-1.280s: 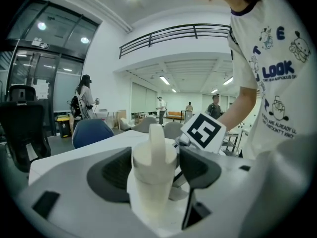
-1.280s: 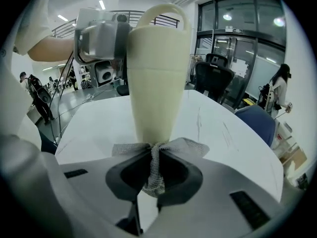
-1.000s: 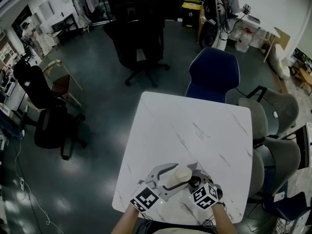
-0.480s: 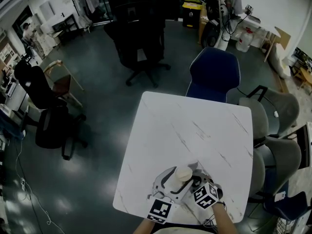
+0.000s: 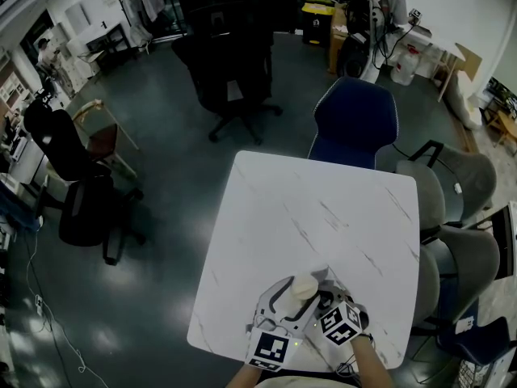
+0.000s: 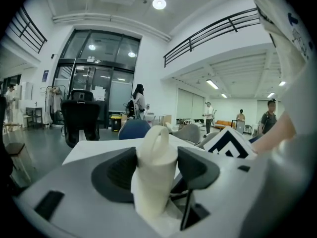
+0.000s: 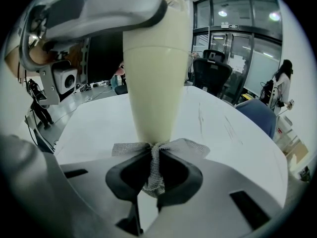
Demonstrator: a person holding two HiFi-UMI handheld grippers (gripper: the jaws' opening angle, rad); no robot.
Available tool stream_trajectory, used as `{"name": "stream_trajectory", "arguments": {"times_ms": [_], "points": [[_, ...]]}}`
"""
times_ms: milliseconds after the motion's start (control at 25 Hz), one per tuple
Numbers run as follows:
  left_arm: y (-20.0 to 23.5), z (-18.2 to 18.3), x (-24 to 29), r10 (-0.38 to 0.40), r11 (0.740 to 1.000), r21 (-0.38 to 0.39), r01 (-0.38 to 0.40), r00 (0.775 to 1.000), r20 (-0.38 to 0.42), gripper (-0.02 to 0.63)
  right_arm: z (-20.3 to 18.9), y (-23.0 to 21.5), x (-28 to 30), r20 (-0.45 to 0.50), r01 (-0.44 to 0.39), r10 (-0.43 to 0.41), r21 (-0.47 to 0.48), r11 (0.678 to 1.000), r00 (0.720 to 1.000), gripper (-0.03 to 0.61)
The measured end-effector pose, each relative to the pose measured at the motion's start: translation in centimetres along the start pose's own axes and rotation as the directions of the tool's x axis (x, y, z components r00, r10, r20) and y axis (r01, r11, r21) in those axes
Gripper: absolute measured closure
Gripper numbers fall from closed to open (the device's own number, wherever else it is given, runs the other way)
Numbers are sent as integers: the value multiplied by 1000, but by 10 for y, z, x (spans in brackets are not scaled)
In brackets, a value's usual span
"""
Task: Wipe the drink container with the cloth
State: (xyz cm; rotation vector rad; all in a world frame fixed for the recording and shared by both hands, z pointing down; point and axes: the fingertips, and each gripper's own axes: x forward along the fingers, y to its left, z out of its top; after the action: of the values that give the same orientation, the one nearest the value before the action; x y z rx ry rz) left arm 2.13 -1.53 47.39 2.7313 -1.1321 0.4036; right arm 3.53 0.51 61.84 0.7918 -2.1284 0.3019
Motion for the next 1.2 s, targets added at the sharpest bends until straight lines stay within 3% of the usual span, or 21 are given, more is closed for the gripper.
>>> {"name": "stream_trajectory", "arguments": {"times_ms": [320,720,1200], "points": [[0,-2,1,-72,997,28,72,997,-1,348,9,-1,-10,29,-7,7,-1,1000,1000,534],[-1,-8,1,-205,975,88,206,979,-18,348,30,-3,-33,85,-21,24,-25,999,996,534],[-1,-10,0,-362,919,139,368,930,-69,348,55,-6,-63,143,-26,38,-85,996,989,534]]}}
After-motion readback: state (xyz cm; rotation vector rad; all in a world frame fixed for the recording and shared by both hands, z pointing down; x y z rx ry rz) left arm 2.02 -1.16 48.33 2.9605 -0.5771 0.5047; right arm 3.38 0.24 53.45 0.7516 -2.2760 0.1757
